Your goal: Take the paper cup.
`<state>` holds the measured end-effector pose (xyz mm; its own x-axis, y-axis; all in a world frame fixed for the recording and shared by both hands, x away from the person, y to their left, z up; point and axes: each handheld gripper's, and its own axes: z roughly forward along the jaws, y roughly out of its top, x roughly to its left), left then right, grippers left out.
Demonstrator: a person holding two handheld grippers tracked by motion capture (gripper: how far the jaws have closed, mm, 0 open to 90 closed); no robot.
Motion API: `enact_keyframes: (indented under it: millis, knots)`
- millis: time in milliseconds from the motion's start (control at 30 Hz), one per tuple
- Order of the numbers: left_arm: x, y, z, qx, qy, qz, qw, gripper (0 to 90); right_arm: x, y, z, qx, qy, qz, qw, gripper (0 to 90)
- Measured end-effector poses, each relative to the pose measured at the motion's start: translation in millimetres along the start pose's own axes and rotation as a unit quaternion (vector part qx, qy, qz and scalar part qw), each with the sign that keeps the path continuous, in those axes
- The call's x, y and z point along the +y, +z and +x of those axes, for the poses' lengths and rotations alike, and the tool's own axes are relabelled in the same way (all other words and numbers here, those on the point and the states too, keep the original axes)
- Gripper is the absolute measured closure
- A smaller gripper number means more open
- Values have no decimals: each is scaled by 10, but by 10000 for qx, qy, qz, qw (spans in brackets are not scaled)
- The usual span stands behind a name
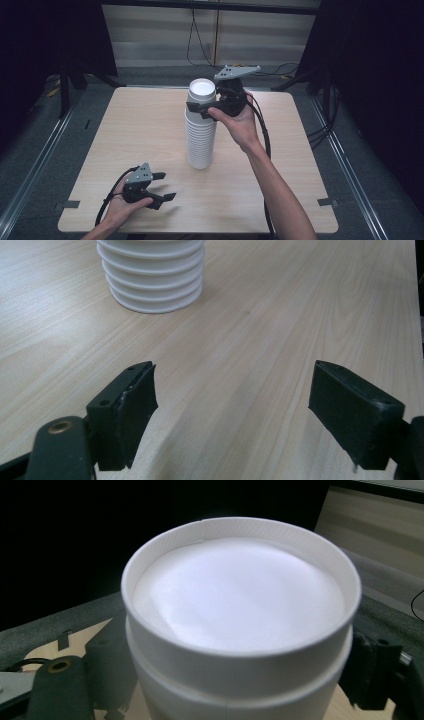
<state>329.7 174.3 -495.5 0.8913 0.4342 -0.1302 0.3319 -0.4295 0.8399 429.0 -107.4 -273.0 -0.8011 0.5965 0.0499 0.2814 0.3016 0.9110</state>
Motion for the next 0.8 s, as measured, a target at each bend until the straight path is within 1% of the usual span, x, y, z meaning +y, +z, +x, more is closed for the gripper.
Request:
enact_keyframes:
  millis: [167, 233, 300, 433, 567, 800]
  knots:
    - [-1, 4, -2, 6, -8, 14, 10000, 188, 40, 3, 12, -23, -99, 133, 9999, 192]
    - [-1, 5, -1, 8, -8, 17, 10000, 188, 47, 0, 6, 0, -84, 132, 9999, 194]
    - [-2, 8, -3, -2, -28, 13, 10000, 188, 55, -6, 5, -3, -50, 88, 9999, 195]
    - [-1, 4, -6, 5, -7, 21, 10000, 188, 77, -36, 12, -21, -43, -12, 10000, 195]
    - [-1, 3, -5, 5, -6, 21, 10000, 188, 98, -60, 18, -19, -75, -65, 9999, 196]
    - [-1, 4, -3, 4, -9, 23, 10000, 188, 129, -92, 22, -4, -88, -261, 9996, 199]
